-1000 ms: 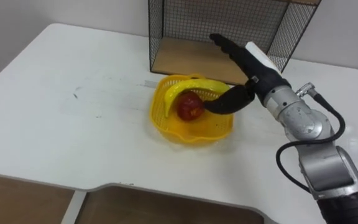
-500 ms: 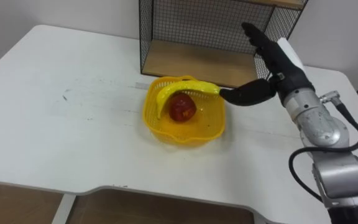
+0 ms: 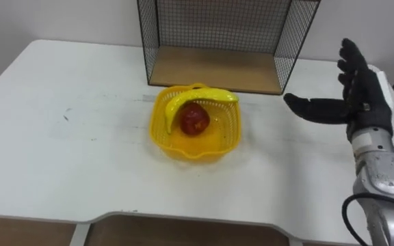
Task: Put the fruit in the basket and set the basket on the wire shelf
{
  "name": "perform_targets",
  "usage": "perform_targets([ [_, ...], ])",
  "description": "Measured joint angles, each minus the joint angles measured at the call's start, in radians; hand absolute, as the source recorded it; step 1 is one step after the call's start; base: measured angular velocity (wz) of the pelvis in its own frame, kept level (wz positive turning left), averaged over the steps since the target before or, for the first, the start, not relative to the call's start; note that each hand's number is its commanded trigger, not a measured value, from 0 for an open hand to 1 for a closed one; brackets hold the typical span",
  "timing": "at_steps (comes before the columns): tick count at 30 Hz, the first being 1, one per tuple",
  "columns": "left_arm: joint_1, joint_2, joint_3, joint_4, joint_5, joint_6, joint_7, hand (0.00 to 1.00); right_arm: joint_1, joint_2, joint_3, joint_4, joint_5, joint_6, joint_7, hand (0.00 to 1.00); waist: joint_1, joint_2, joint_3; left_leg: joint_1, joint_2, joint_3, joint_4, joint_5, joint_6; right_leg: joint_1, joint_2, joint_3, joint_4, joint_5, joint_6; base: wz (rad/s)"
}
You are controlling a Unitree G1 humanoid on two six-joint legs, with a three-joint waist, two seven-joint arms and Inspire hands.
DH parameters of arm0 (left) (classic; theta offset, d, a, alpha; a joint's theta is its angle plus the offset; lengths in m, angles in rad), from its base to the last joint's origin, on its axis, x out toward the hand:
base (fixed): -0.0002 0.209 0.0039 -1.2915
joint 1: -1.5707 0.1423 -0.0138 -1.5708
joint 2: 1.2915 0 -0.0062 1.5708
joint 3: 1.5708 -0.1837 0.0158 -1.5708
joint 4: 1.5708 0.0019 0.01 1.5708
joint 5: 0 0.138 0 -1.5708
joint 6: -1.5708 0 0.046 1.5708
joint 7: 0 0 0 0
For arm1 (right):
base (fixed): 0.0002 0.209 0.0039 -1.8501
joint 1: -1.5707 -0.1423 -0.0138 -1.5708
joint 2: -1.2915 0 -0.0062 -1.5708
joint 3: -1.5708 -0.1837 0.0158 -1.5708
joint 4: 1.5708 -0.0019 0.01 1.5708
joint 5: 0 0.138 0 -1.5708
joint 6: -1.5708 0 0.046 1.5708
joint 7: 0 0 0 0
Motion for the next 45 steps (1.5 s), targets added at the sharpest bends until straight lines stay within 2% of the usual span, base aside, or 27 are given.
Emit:
perform_targets([
  [1, 0.001, 0.001, 0.044, -0.018, -0.078, 0.0, 0.043, 0.0, 0.019, 0.0, -0.014, 0.0, 0.005, -0.001, -0.023, 0.0, 0.002, 0.005, 0.0024, 0.0, 0.0, 0.001, -0.003, 0.0, 0.0, -0.003, 0.0, 0.001, 0.0, 0.0, 0.0, 0.0],
  [2, 0.001, 0.0, 0.093, -0.061, -0.139, 0.0, 0.092, 0.0, 0.045, 0.002, -0.021, 0.0, 0.002, -0.002, -0.047, 0.0, 0.003, 0.002, -0.0021, 0.0, 0.0, 0.002, -0.009, 0.003, 0.0, -0.01, 0.0, 0.0, -0.001, 0.0, 0.0, 0.0],
  [3, 0.008, 0.001, 0.129, -0.109, -0.195, -0.001, 0.147, 0.0, 0.068, 0.005, -0.021, 0.0, 0.003, -0.002, -0.071, 0.0, 0.009, 0.001, -0.0034, 0.001, 0.0, 0.001, -0.012, 0.006, -0.001, -0.008, -0.001, -0.002, 0.0, 0.0, 0.0, 0.0],
  [6, -0.001, 0.001, 0.193, -0.205, -0.271, -0.009, 0.258, 0.0, 0.099, 0.005, -0.035, -0.001, 0.006, -0.002, -0.112, 0.0, 0.008, 0.011, -0.0038, 0.0, -0.001, 0.001, -0.012, 0.01, 0.0, -0.009, -0.002, -0.001, 0.001, 0.0, 0.0, 0.0],
  [8, -0.003, 0.003, 0.231, -0.323, -0.31, -0.047, 0.367, 0.0, 0.128, 0.006, -0.056, -0.001, 0.002, -0.004, -0.143, 0.0, 0.024, 0.023, -0.0044, 0.001, -0.003, 0.001, -0.012, 0.01, 0.001, -0.01, -0.003, 0.002, 0.0, 0.0, 0.0, 0.0],
  [11, -0.003, 0.004, 0.266, -0.458, -0.316, -0.099, 0.5, 0.0, 0.17, 0.005, -0.062, -0.001, -0.005, -0.006, -0.184, 0.0, 0.037, 0.036, -0.0048, -0.003, -0.006, 0.001, -0.012, 0.012, 0.002, -0.014, -0.005, 0.006, -0.005, -0.002, 0.002, 0.0],
  [14, 0.0, 0.005, 0.273, -0.608, -0.323, -0.128, 0.622, 0.0, 0.206, 0.006, -0.064, -0.014, -0.005, -0.006, -0.218, 0.0, 0.053, 0.049, -0.0072, -0.004, -0.011, 0.001, -0.013, 0.013, 0.005, -0.022, -0.01, 0.006, 0.0, -0.003, 0.004, 0.0],
  [16, 0.0, 0.005, 0.275, -0.692, -0.318, -0.137, 0.68, 0.0, 0.206, 0.006, -0.065, -0.014, -0.019, -0.008, -0.222, 0.0, 0.054, 0.052, -0.0104, -0.002, -0.016, -0.001, -0.015, 0.016, 0.008, -0.023, -0.013, 0.004, 0.0, -0.003, 0.005, 0.02],
  [23, -0.026, 0.014, 0.309, -0.927, -0.111, -0.145, 0.806, 0.0, 0.206, 0.006, -0.069, -0.014, -0.049, -0.008, -0.228, 0.0, 0.054, 0.059, -0.0075, -0.004, -0.018, -0.011, -0.017, 0.016, 0.008, -0.021, -0.014, -0.002, -0.002, -0.004, 0.008, 0.02],
  [26, -0.029, 0.015, 0.305, -1.057, -0.033, -0.148, 0.803, 0.0, 0.207, 0.008, -0.069, -0.014, -0.053, -0.031, -0.212, 0.0, 0.054, 0.058, -0.0067, 0.001, -0.018, -0.013, -0.018, 0.016, 0.008, -0.016, -0.014, -0.003, -0.003, -0.004, 0.008, 0.02],
  [30, -0.03, 0.022, 0.274, -1.124, -0.007, -0.164, 0.777, 0.0, 0.207, 0.008, -0.069, -0.014, -0.043, -0.055, -0.211, 0.0, 0.041, 0.065, -0.003, -0.001, -0.02, -0.016, -0.014, 0.016, 0.009, -0.01, -0.013, -0.005, -0.013, -0.004, 0.008, 0.04],
  [32, -0.037, 0.022, 0.245, -1.134, -0.008, -0.168, 0.734, 0.0, 0.207, 0.008, -0.07, -0.014, -0.019, -0.063, -0.199, 0.0, 0.024, 0.069, 0.0003, -0.004, -0.022, -0.028, -0.012, 0.016, 0.008, -0.006, -0.014, -0.016, -0.016, -0.004, 0.008, 0.14],
  [37, -0.07, 0.022, 0.175, -1.149, -0.01, -0.169, 0.639, 0.0, 0.205, 0.012, -0.067, -0.014, -0.015, -0.075, -0.16, 0.0, 0.024, 0.069, 0.0043, -0.003, -0.021, -0.026, -0.014, 0.016, 0.008, -0.007, -0.014, -0.016, -0.016, -0.004, 0.008, 0.01],
  [41, -0.098, 0.021, 0.103, -1.214, -0.013, -0.18, 0.528, 0.0, 0.203, 0.047, -0.054, -0.014, -0.013, -0.091, -0.131, 0.0, 0.022, 0.059, 0.0112, -0.002, -0.022, -0.022, -0.016, 0.016, 0.008, -0.009, -0.014, -0.009, -0.017, -0.004, 0.008, -0.04],
  [45, -0.12, 0.021, 0.04, -1.214, -0.013, -0.185, 0.419, 0.0, 0.199, 0.055, -0.034, -0.013, -0.001, -0.105, -0.079, 0.0, 0.023, 0.057, 0.013, -0.002, -0.019, -0.011, -0.018, 0.016, 0.008, -0.011, -0.013, 0.0, -0.014, -0.004, 0.008, -0.08],
])
